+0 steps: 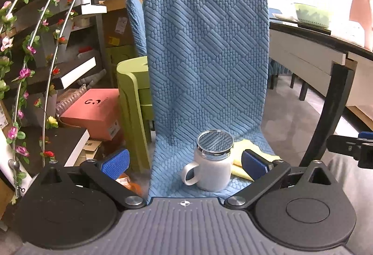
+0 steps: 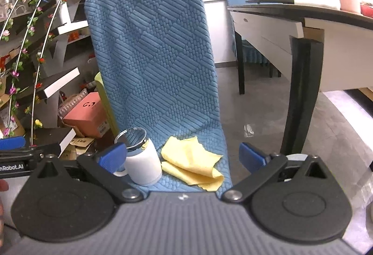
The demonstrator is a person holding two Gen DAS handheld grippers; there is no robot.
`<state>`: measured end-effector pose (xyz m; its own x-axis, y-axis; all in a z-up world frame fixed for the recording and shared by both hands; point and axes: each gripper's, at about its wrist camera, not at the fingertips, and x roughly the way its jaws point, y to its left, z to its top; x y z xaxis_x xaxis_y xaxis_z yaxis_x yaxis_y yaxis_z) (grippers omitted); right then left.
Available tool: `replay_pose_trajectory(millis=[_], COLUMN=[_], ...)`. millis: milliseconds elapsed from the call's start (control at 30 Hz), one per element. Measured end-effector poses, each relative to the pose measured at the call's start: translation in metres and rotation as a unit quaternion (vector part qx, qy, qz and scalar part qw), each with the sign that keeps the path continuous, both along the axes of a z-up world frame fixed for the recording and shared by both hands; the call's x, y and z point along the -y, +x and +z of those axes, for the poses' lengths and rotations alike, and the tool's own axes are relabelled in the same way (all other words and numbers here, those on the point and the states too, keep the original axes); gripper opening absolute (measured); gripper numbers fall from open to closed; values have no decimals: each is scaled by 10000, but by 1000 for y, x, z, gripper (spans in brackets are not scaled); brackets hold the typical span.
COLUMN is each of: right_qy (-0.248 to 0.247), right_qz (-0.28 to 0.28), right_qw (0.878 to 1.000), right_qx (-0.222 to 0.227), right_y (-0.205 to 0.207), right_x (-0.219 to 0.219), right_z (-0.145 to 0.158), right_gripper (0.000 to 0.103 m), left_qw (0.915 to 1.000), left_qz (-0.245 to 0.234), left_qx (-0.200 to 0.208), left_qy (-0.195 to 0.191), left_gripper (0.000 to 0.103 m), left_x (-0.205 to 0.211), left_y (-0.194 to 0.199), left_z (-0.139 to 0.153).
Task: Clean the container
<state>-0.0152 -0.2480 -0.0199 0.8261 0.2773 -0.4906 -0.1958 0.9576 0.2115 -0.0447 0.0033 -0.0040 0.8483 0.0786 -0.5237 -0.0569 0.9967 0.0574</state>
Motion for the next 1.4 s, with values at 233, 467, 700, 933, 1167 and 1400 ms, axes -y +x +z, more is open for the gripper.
replay_pose_trajectory(millis=[233, 467, 700, 933, 1167, 1400], right_qy=[20, -15, -130, 44, 278, 70], right_qz=[72, 210, 384, 664, 972, 1434], right_qw=[10000, 9998, 9992, 9977, 9927, 9837], right_qx=[14, -39, -6, -138, -651, -1087], right_y=[11, 23, 52, 88, 153, 205], right_x=[1, -5, -5, -2, -2, -11], right_z=[-8, -20, -34, -54, -93, -123], right_gripper=[103, 103, 103, 103, 103, 103], left_qw=[10000, 9992, 9959, 9920, 9880, 9852], left_qz=[-96, -358, -771, -1081, -1356, -1516], left_qx=[-3, -145, -221, -409, -553, -539], left_qy=[1, 72, 419, 505, 497, 589], left_gripper=[103, 103, 103, 102, 98, 92], left_x=[0, 5, 16, 11, 4, 10], left_y=[13, 34, 73, 112, 139, 139], left_z=[-10, -29, -66, -113, -142, -151])
